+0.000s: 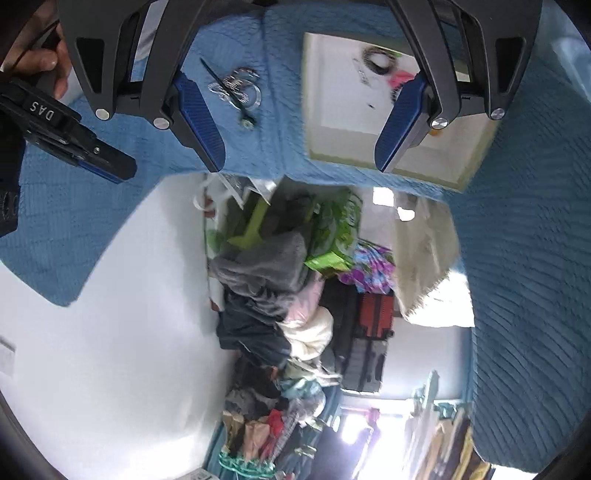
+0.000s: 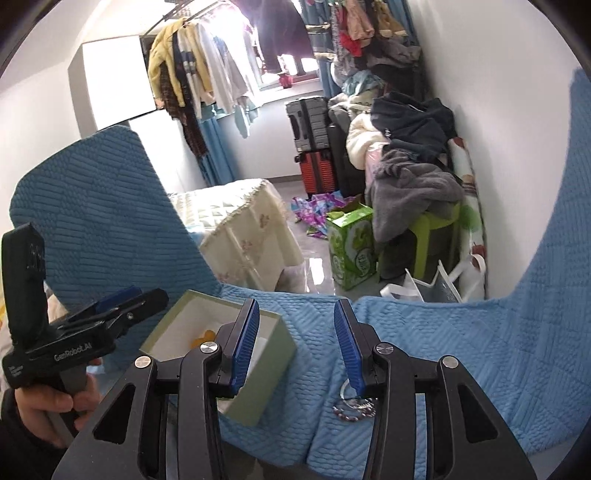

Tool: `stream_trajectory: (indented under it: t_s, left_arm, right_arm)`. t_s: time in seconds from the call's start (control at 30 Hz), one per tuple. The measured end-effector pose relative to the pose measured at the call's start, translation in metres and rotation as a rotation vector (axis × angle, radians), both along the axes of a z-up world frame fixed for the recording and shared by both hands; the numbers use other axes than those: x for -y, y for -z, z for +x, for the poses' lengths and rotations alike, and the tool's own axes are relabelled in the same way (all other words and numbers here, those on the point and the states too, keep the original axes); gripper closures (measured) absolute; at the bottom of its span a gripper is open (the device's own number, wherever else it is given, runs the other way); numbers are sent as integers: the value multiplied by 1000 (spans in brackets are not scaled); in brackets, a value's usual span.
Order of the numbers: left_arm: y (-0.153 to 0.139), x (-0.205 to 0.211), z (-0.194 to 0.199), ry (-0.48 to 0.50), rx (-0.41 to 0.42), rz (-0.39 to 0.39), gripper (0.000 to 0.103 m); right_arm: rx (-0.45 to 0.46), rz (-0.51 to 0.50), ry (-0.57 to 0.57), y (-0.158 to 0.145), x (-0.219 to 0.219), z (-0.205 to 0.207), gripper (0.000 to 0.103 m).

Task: Organize jewelry
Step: 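Withdraw both tools from the box back to the jewelry pile, then grasp the red bead bracelet with the left gripper while the right grasps the black flower hairpin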

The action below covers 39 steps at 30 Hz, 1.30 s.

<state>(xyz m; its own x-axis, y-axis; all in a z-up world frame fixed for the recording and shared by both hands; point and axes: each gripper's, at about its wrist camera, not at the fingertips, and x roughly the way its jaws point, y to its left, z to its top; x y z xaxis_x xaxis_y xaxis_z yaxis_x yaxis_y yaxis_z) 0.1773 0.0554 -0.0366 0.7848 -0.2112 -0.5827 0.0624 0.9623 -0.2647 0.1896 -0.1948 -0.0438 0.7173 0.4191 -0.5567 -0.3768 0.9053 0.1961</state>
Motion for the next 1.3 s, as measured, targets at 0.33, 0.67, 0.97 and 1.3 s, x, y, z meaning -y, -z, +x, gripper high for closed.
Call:
stream_trajectory:
  t_s: [0.33, 0.67, 0.97, 1.3]
  left_arm:
    - [65, 78, 8, 146, -147, -12, 30]
    - [143, 124, 27, 236, -305, -54, 56]
    - [205, 148, 55, 279, -407, 4, 80]
    - [227, 165, 78, 296, -398, 160, 80]
  right_arm:
    - [-57, -29, 59, 50, 55, -9, 63]
    - [-220, 17, 95, 140, 89, 3, 75]
    - [-335, 41, 43, 180, 86, 37, 82]
    - [-387, 44, 33, 194, 88, 48, 82]
